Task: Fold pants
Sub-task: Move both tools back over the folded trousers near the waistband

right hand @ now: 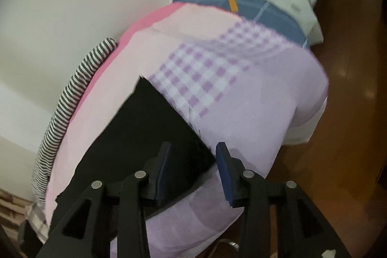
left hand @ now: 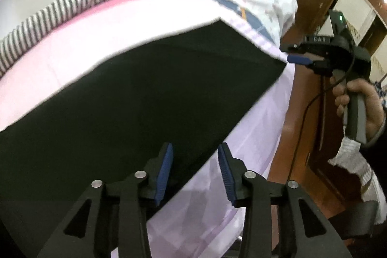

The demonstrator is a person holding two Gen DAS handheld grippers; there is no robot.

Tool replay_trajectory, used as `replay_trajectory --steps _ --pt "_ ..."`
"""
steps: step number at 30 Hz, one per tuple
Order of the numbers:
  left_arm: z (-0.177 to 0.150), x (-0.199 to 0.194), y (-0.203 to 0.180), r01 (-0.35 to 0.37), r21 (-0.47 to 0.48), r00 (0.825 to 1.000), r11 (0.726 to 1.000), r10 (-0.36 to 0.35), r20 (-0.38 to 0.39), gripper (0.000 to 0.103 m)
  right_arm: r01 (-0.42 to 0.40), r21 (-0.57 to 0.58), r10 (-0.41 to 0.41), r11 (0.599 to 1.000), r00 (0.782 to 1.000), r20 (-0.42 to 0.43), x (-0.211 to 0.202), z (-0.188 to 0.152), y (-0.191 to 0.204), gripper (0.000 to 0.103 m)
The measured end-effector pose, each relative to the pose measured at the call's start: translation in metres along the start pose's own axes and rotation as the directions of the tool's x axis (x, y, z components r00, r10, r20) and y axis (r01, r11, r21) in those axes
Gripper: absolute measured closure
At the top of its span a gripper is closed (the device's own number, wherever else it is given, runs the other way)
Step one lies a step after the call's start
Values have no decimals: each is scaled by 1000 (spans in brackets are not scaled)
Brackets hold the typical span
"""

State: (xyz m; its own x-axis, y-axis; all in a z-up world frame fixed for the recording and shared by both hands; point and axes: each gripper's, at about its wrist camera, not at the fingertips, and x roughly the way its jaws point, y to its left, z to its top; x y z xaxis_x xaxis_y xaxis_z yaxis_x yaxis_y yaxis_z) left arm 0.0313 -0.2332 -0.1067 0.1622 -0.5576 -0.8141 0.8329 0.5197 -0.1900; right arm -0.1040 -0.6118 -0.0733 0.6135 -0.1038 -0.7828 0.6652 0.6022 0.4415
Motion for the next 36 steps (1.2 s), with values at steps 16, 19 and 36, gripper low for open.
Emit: replay_trajectory --steps 16,19,36 --pt "-57 -113 199 -410 -467 867 783 493 67 52 -428 -480 252 766 886 -389 69 -59 276 66" --pt "-78 -114 222 -430 -509 857 745 514 29 52 -493 -510 250 705 846 -472 90 -84 321 66" --pt "-164 -127 226 -359 -590 885 723 465 33 52 -637 -630 29 445 713 -700 187 -198 466 66"
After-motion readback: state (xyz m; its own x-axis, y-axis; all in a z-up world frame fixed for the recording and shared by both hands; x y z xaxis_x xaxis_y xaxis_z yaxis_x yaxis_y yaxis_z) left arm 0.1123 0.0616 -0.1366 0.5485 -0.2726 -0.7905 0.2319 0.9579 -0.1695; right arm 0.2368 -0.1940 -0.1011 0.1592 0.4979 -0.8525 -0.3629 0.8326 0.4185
